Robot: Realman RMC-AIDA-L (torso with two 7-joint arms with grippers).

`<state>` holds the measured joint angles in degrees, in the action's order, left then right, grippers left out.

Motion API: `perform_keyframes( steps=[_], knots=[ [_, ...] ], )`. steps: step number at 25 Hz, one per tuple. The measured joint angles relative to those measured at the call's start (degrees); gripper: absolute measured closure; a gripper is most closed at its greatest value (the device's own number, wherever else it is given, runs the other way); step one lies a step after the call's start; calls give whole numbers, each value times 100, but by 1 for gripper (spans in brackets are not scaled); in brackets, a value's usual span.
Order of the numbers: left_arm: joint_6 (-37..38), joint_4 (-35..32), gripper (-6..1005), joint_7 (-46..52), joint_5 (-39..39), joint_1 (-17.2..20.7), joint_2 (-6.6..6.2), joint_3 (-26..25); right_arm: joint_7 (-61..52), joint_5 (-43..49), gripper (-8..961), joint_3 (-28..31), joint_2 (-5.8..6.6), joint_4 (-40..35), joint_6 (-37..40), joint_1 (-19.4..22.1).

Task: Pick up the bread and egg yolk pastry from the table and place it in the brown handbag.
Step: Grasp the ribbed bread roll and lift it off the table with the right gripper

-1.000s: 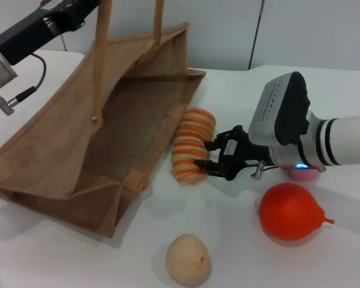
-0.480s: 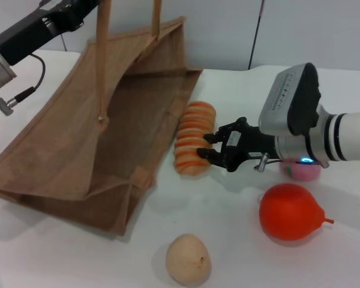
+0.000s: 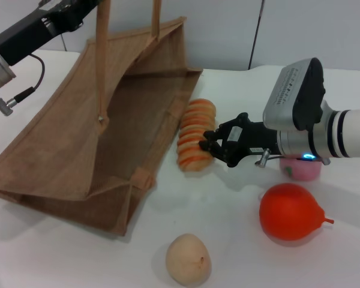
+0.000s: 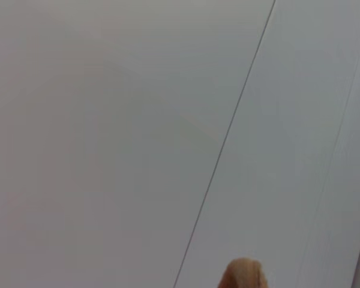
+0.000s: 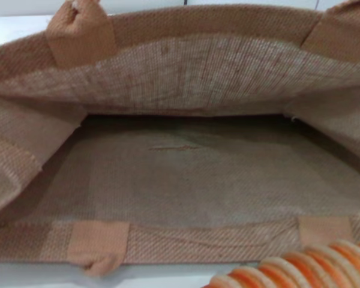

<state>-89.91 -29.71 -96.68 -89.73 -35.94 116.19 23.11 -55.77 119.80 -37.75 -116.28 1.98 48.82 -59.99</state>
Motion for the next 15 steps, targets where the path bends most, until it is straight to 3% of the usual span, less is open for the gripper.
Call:
perform_keyframes(
  steps=[7, 9, 15],
  knots=[
    [7, 0, 897, 0, 0, 0, 0, 0, -3, -9, 780, 57, 0, -95, -16, 45],
    [11, 0, 897, 0, 0, 0, 0, 0, -4, 0, 922, 58, 0, -98, -49, 49],
    [24, 0, 897, 0, 0, -14, 0, 0, 0, 22, 930, 48, 0, -102, 23, 49]
  ],
)
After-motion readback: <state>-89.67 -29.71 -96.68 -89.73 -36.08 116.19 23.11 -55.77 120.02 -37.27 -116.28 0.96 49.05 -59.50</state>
